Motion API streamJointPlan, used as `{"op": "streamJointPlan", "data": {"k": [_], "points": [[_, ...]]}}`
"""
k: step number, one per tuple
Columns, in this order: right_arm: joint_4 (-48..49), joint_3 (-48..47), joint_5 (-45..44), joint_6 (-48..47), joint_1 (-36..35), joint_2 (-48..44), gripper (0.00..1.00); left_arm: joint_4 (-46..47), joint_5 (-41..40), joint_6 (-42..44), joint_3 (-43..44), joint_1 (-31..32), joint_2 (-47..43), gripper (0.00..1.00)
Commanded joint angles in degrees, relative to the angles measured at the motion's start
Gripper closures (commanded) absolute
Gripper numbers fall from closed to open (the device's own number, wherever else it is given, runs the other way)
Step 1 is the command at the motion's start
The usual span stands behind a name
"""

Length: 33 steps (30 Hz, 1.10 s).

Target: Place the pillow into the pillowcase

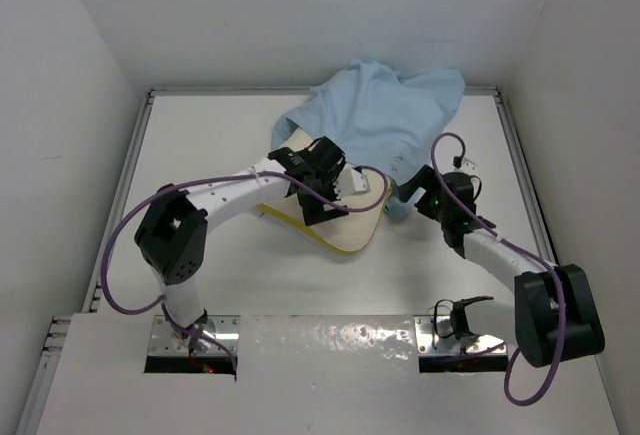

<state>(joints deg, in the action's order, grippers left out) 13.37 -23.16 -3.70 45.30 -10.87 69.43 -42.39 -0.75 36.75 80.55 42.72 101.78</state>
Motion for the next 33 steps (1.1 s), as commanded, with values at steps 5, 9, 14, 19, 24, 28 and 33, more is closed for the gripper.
{"op": "streamJointPlan", "data": {"k": [5,9,14,19,24,28,33], "points": [[-5.4,-10.2,2.9,0.8,0.9,3.7,0.07,-11.8,10.0,9.4,5.6,5.8,-4.8,0.0],[-2.2,-12.6,1.2,1.8,1.0,8.8,0.06,-3.9,3.3,8.1,-2.8,11.4,-3.4,0.0],[2.5,-16.3,-1.6,5.8,1.3,20.7,0.06,15.6,-6.7,7.1,-13.4,16.1,-0.3,0.0],[10.7,-12.4,-2.5,11.5,3.7,25.1,0.1,29.1,-14.7,3.5,-18.9,16.0,1.1,0.4],[11.2,-12.2,-1.3,10.5,3.7,27.2,0.38,24.7,-9.9,0.2,-17.2,15.8,1.1,1.0],[11.4,-12.5,0.9,9.5,3.9,28.8,0.89,22.2,-9.6,-3.9,-16.5,14.9,0.6,1.0],[1.6,-13.5,2.4,1.5,3.6,19.2,0.93,17.1,-7.2,-10.4,-9.4,8.2,0.0,1.0]]}}
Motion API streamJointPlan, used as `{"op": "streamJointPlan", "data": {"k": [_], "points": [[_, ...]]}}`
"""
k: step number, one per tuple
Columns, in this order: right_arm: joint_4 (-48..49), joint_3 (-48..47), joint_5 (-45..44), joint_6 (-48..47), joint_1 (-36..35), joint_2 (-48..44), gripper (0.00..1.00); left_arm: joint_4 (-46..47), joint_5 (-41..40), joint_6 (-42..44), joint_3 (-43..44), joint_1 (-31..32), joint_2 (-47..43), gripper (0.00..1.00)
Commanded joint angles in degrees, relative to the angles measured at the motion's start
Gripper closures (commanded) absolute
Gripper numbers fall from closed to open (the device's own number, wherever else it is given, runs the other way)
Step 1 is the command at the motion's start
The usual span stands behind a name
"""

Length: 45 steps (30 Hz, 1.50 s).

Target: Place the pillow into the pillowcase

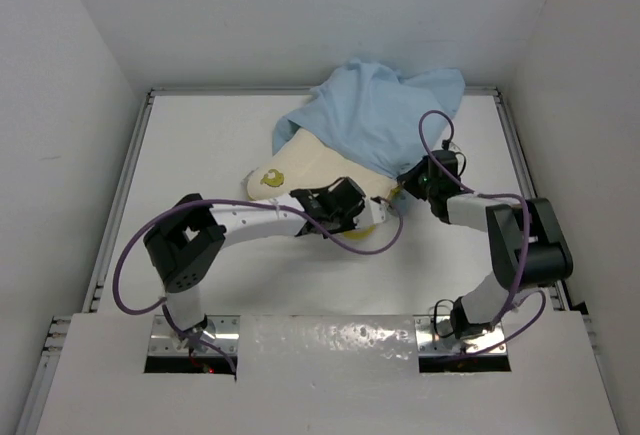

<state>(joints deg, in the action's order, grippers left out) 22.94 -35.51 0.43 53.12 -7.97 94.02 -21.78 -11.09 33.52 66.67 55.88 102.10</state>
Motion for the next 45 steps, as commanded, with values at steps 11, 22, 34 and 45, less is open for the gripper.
{"op": "streamJointPlan", "data": {"k": [11,22,34,45], "points": [[-7.0,-6.0,-0.7,-11.6,1.0,-0.3,0.86,-6.1,9.1,-3.5,10.6,-6.0,0.0,1.0],[1.5,-1.7,4.9,-15.0,1.1,-4.4,1.0,-3.4,4.0,-5.9,6.7,-5.5,-1.0,1.0],[-6.5,4.7,28.1,-16.8,-9.8,-23.3,1.0,-4.2,-6.7,-10.3,29.9,-10.3,3.4,1.0],[-14.0,10.4,23.1,-12.6,-5.1,-26.4,0.84,-5.1,4.6,-12.1,22.3,-9.7,4.3,1.0]]}}
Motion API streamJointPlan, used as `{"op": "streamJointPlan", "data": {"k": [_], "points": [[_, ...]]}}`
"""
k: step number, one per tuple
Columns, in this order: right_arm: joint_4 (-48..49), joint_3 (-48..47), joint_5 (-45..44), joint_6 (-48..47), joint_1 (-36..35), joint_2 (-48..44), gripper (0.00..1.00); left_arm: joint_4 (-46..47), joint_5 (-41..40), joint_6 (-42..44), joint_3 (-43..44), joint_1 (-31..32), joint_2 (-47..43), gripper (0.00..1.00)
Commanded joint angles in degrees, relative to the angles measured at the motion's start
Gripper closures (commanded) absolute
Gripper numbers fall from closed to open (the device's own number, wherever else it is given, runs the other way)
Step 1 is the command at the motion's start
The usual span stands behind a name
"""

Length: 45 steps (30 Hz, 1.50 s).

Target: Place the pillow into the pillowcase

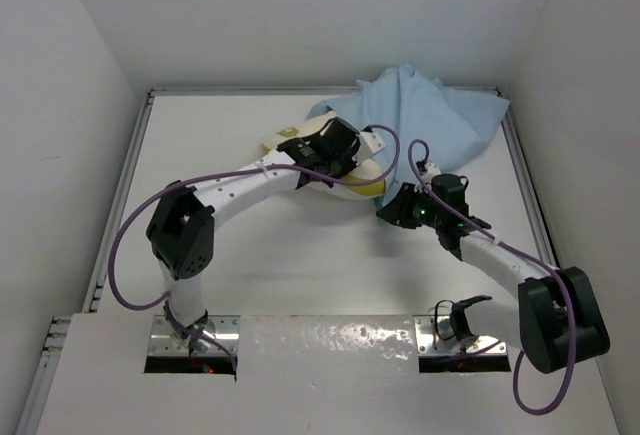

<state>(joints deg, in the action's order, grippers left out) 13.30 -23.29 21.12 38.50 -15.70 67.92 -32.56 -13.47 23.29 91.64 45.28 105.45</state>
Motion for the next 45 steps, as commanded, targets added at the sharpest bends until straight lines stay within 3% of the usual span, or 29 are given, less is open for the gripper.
{"op": "streamJointPlan", "data": {"k": [1,2,3,5,6,7,8,9,10,13,14,15,17,18,19,21,22,23,25,28,35,37,40,41,44,45], "points": [[-6.5,-5.0,2.8,1.3,3.7,0.0,0.71,4.6,9.2,-1.5,-3.1,1.4,1.0,1.0],[-11.8,-6.8,3.0,-2.6,4.4,-0.2,0.5,2.1,11.4,-0.5,-3.3,2.1,0.6,1.0],[-14.9,-10.8,1.2,-5.0,4.5,-0.7,0.43,1.4,15.8,-0.1,-4.2,2.4,0.1,0.99],[-22.2,-14.3,-3.3,-9.5,4.5,-2.0,0.31,-1.2,19.3,2.5,-5.3,3.8,-1.4,0.88],[-23.8,-15.9,-5.9,-10.2,4.5,-3.5,0.17,-2.4,22.6,3.9,-5.8,4.6,-1.7,0.8],[-25.3,-19.0,-10.5,-10.8,4.5,-4.0,0.11,-4.5,25.0,5.9,-5.4,5.3,-2.0,0.57],[-27.1,-20.5,-12.5,-11.3,4.5,-4.5,0.08,-9.5,27.3,10.0,-4.9,6.5,-2.3,0.43],[-27.6,-23.4,-14.5,-11.3,4.5,-4.5,0.02,-11.8,31.7,11.5,-2.9,6.8,-2.6,0.06],[-28.2,-25.1,-18.7,-11.0,4.5,-4.0,0.01,-14.0,33.4,12.4,-1.3,6.8,-2.9,0.0],[-30.8,-31.2,-23.6,-8.0,4.5,0.7,0.03,-20.1,37.8,9.9,7.3,1.3,-3.1,0.0],[-30.9,-32.2,-23.9,-7.6,4.5,2.2,0.09,-20.6,40.0,8.8,12.3,-1.6,-2.9,0.0],[-30.6,-34.3,-23.9,-6.7,4.5,5.6,0.33,-19.6,45.5,4.8,14.5,-7.9,-2.7,0.0],[-29.6,-36.6,-22.5,-5.5,4.3,9.1,0.71,-15.9,50.0,-1.4,18.6,-14.9,-1.8,0.01],[-29.6,-38.9,-21.7,-4.8,4.2,11.0,0.89,-13.3,49.0,-4.9,19.0,-17.9,-1.4,0.11],[-29.7,-40.2,-21.4,-3.9,4.0,14.3,1.0,-9.2,46.7,-9.9,19.5,-22.6,-0.7,0.4],[-30.6,-43.4,-23.0,-3.4,2.5,16.9,1.0,-7.7,38.3,-11.4,22.0,-25.7,3.4,0.6],[-30.9,-44.3,-24.1,-3.6,0.7,17.8,0.76,-7.8,36.1,-10.9,23.4,-27.2,7.8,0.6],[-31.3,-45.6,-26.9,-4.0,-0.5,19.0,0.61,-7.7,31.2,-11.0,26.4,-27.5,10.2,0.56],[-31.1,-46.5,-29.5,-4.8,-3.6,19.9,0.35,-7.3,27.6,-12.0,29.8,-28.3,18.5,0.35],[-28.8,-46.9,-29.0,-5.3,-7.0,21.6,0.27,-4.8,26.7,-13.1,37.7,-29.5,28.4,0.16],[-23.5,-51.2,-32.9,-5.5,-14.4,30.4,0.17,8.4,28.3,-16.1,39.0,-30.2,38.7,0.04],[-22.0,-52.9,-34.9,-5.5,-15.8,33.6,0.11,9.4,30.2,-16.7,39.1,-30.2,40.7,0.04],[-23.0,-58.2,-36.1,-5.3,-16.9,41.7,0.11,9.7,32.6,-17.7,38.1,-30.2,41.9,0.13],[-23.9,-59.2,-35.7,-4.4,-16.8,43.7,0.14,9.8,33.8,-17.7,37.0,-30.2,41.6,0.23],[-27.0,-59.0,-32.4,-2.4,-16.8,47.8,0.36,11.8,40.4,-17.2,28.9,-30.2,38.5,0.38],[-25.1,-57.1,-31.8,-1.7,-16.8,46.5,0.52,12.9,42.5,-17.1,22.9,-30.2,36.2,0.4]]}}
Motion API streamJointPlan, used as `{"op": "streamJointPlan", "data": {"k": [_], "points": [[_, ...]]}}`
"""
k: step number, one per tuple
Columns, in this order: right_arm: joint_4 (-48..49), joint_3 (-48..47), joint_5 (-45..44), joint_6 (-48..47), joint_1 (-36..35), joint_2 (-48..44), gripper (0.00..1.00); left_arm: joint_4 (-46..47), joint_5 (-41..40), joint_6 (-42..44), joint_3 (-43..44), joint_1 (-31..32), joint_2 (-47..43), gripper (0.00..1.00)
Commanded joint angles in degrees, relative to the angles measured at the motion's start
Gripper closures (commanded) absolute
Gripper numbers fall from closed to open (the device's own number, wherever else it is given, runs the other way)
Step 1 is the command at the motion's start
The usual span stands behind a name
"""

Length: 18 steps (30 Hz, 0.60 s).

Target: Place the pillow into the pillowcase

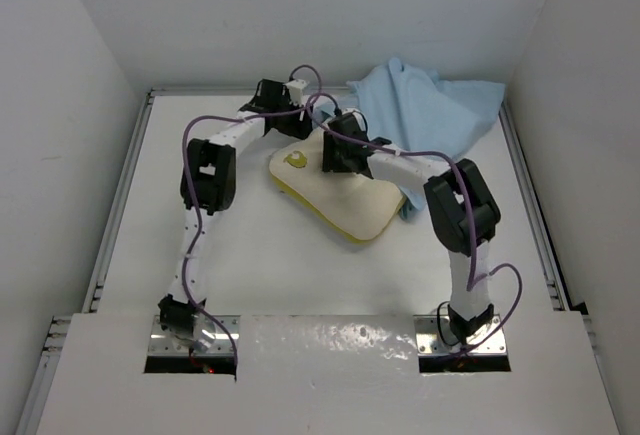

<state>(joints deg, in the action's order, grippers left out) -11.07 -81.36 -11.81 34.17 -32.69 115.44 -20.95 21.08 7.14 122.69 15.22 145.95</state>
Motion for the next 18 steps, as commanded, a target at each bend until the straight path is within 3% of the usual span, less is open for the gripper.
{"op": "streamJointPlan", "data": {"k": [1,2,3,4,5,6,8,14,16,18], "points": [[0.8,6.5,1.3,3.1,0.1,-2.3,0.6,2.3,13.3,-0.9,-10.9,-0.1,-5.6,0.41],[3.8,9.6,1.3,3.7,0.3,-5.5,0.73,4.1,16.2,-0.5,-15.9,0.2,-7.7,0.42],[4.9,12.1,1.3,3.7,0.3,-7.1,0.8,4.4,18.7,-0.2,-17.7,0.2,-8.4,0.44],[5.4,16.1,1.4,3.4,0.3,-8.5,0.86,4.3,22.6,0.2,-19.1,0.9,-8.9,0.5],[5.1,17.7,1.4,3.1,0.5,-11.1,0.98,3.7,25.8,0.6,-21.1,1.3,-9.6,0.55],[4.6,20.2,1.4,2.7,0.4,-12.4,1.0,2.9,26.6,1.0,-21.8,1.7,-9.9,0.84],[2.8,22.4,1.1,1.3,0.8,-14.9,1.0,0.5,24.8,0.4,-23.6,2.9,-10.9,1.0],[1.2,32.8,3.5,-2.9,4.7,-27.4,1.0,-0.7,20.0,-0.2,-38.5,2.0,-22.3,1.0],[-5.0,30.3,3.6,-8.8,4.6,-28.6,0.67,-2.8,18.0,2.6,-44.6,2.6,-28.2,1.0],[-9.1,24.7,1.5,-10.8,3.9,-28.3,0.43,-5.6,17.0,4.8,-46.9,2.9,-30.5,1.0]]}}
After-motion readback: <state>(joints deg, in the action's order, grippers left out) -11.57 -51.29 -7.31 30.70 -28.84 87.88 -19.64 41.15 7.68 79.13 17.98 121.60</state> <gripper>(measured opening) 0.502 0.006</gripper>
